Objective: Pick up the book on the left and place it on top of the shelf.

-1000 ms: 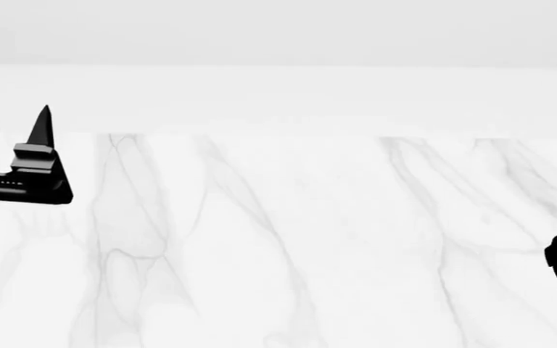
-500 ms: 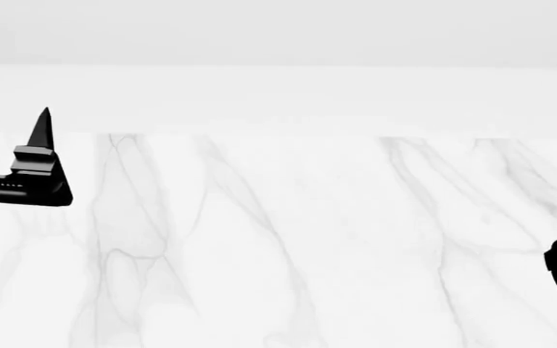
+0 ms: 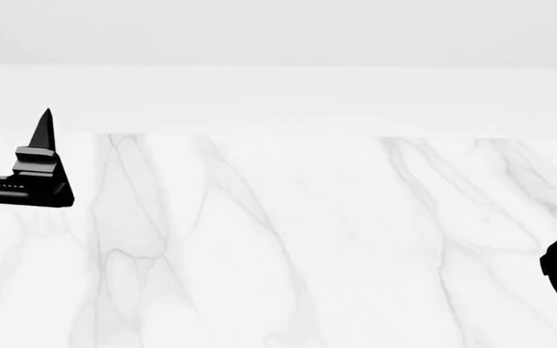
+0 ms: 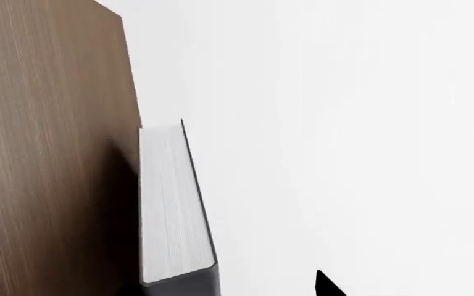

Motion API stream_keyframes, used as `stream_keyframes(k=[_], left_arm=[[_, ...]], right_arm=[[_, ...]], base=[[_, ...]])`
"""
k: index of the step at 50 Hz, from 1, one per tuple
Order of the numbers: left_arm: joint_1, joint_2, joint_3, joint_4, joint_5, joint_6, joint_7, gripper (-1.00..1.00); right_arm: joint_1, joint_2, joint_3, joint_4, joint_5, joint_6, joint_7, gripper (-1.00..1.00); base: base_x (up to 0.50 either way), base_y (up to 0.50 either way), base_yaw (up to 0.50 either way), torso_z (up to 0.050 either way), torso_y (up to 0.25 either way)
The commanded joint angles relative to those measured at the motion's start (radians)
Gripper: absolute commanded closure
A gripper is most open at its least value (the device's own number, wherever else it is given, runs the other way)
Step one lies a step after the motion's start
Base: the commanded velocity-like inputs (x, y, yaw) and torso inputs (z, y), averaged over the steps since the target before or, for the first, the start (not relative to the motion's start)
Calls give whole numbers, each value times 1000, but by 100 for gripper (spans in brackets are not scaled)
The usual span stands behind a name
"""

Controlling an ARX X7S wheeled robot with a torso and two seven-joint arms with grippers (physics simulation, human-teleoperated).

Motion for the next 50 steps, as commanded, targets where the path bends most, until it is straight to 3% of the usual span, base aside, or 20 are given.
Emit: stream_keyframes(k=[1,14,34,40,41,44,50], left_arm=[[1,-2,2,-4,-2,5,-1,-100],[-2,-3,9,-16,-2,13,-2,-100],[-3,-4,14,-20,-6,17,-5,-100],[-6,-5,14,-18,-9,16,-7,-100],[-5,-5,12,-18,-10,18,-7,-100],[-5,-5,16,-19,-9,19,-7,-100],[-3,-7,17,-22,-9,24,-8,-100]], right_arm=[[12,-25,-55,0,-40,-47,-12,-100],[92,-128,-91,0,-47,-252,-65,-100],[99,-157,-122,0,-39,-358,-53,-100],[95,-178,29,0,13,-579,-68,-100],[94,-178,133,0,78,-664,-80,-100],[75,-178,241,-1,96,-746,-88,-100],[36,-185,446,-1,171,-926,-239,-100]], base=[[0,0,0,0,10],[0,0,0,0,0],[0,0,0,0,0],[0,0,0,0,0],[0,0,0,0,0],[0,0,0,0,0],[0,0,0,0,0]])
